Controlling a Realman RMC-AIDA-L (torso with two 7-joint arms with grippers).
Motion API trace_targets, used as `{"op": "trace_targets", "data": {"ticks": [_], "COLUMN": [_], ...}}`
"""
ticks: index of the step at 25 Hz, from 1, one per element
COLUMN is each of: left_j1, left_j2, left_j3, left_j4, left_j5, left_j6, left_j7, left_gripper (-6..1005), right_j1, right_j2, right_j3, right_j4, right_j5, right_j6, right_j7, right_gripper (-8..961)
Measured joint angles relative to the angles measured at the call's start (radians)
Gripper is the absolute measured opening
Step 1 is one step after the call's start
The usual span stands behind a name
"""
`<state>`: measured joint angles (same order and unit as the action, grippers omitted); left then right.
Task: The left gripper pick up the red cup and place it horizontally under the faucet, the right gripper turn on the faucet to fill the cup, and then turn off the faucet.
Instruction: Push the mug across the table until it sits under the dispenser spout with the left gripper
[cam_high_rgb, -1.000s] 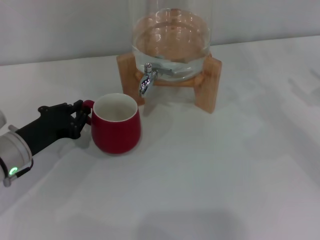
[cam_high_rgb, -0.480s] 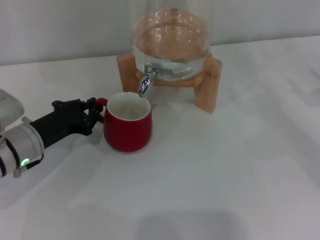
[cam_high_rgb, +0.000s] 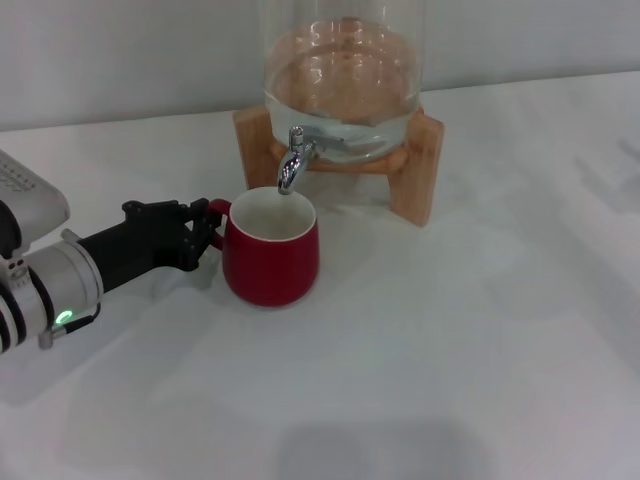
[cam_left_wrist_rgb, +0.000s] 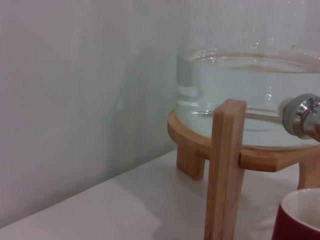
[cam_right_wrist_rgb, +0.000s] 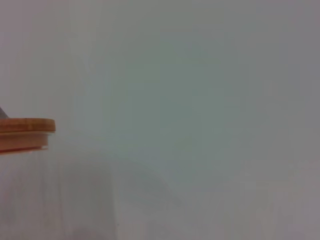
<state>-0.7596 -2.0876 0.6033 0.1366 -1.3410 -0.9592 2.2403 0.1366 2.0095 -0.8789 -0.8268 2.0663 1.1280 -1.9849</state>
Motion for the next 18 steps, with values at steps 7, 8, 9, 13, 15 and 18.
{"op": "trace_targets", "data": {"ticks": [7, 8, 9, 13, 15, 18], "left_j1": [0.0, 0.0, 0.0, 0.0, 0.0, 0.0], "left_j2": [0.0, 0.0, 0.0, 0.0, 0.0, 0.0], "left_j3": [0.002, 0.002, 0.002, 0.003, 0.003, 0.003], "left_j4": [0.0, 0.0, 0.001, 0.005, 0.005, 0.006], "left_j5": [0.0, 0.0, 0.0, 0.0, 0.0, 0.0], "left_j6": [0.023, 0.024, 0.024, 0.024, 0.024, 0.019], "left_j7": [0.001, 0.004, 0.004, 0.005, 0.008, 0.023], "left_gripper": [154, 149, 145, 131, 126, 122], "right_j1": [0.004, 0.004, 0.004, 0.005, 0.005, 0.005], "right_j2": [0.0, 0.0, 0.0, 0.0, 0.0, 0.0], "right_j3": [0.0, 0.0, 0.0, 0.0, 0.002, 0.004], "right_j4": [0.001, 0.002, 0.003, 0.01, 0.012, 0.012], "right_j5": [0.0, 0.0, 0.0, 0.0, 0.0, 0.0], "right_j6": [0.003, 0.003, 0.003, 0.005, 0.005, 0.006], "right_j7": [-0.004, -0.006, -0.007, -0.009, -0.01, -0.011], "right_gripper": [795, 795, 795, 795, 795, 795]}}
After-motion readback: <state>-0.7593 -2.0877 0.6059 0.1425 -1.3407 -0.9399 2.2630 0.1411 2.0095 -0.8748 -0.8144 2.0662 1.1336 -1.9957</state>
